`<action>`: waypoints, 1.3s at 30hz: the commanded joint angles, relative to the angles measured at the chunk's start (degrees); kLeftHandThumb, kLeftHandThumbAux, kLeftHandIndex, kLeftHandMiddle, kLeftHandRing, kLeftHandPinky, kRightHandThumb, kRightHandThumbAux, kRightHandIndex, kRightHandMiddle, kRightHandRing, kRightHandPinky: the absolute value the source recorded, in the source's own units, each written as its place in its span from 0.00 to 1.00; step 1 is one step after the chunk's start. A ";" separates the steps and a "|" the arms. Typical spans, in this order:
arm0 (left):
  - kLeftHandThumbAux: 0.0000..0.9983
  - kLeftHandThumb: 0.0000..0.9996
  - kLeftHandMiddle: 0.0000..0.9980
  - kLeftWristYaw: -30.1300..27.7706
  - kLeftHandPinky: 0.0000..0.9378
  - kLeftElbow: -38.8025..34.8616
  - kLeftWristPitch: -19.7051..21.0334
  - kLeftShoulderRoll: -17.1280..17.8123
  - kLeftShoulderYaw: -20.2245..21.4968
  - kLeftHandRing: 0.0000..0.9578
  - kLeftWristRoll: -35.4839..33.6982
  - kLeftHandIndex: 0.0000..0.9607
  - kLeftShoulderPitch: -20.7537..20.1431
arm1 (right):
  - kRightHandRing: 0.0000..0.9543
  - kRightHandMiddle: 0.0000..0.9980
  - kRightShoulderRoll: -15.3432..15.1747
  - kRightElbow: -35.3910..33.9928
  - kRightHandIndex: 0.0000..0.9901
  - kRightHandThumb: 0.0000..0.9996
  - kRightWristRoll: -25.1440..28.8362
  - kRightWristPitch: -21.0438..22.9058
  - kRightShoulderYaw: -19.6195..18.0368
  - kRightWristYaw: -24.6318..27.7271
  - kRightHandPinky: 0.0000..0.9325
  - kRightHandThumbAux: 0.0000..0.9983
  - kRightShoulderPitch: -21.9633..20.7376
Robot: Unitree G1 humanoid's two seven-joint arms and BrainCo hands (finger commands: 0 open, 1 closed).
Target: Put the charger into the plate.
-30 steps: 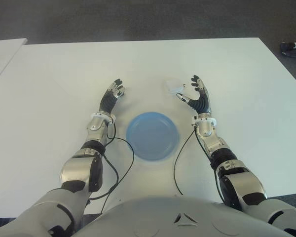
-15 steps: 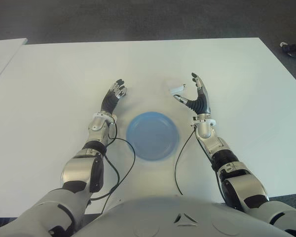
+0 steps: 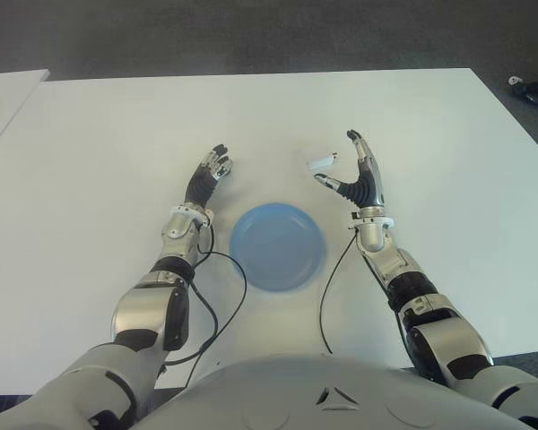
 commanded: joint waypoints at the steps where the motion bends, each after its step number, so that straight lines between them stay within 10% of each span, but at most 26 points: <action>1: 0.47 0.08 0.00 0.15 0.14 1.47 2.59 -0.84 -0.89 0.05 1.25 0.00 2.41 | 0.06 0.06 -0.46 0.64 0.02 0.17 -3.03 2.30 1.81 -1.41 0.09 0.56 -2.48; 22: 0.46 0.09 0.01 -1.23 0.12 1.05 3.38 -1.86 -1.20 0.04 0.76 0.00 2.54 | 0.00 0.00 -1.53 22.56 0.00 0.02 -13.76 7.47 15.22 1.70 0.00 0.47 -25.26; 39: 0.45 0.11 0.02 -2.45 0.12 0.77 3.49 -1.87 -1.02 0.05 0.22 0.00 2.62 | 0.00 0.00 1.02 29.92 0.00 0.00 -13.48 12.22 20.11 8.27 0.00 0.46 -30.74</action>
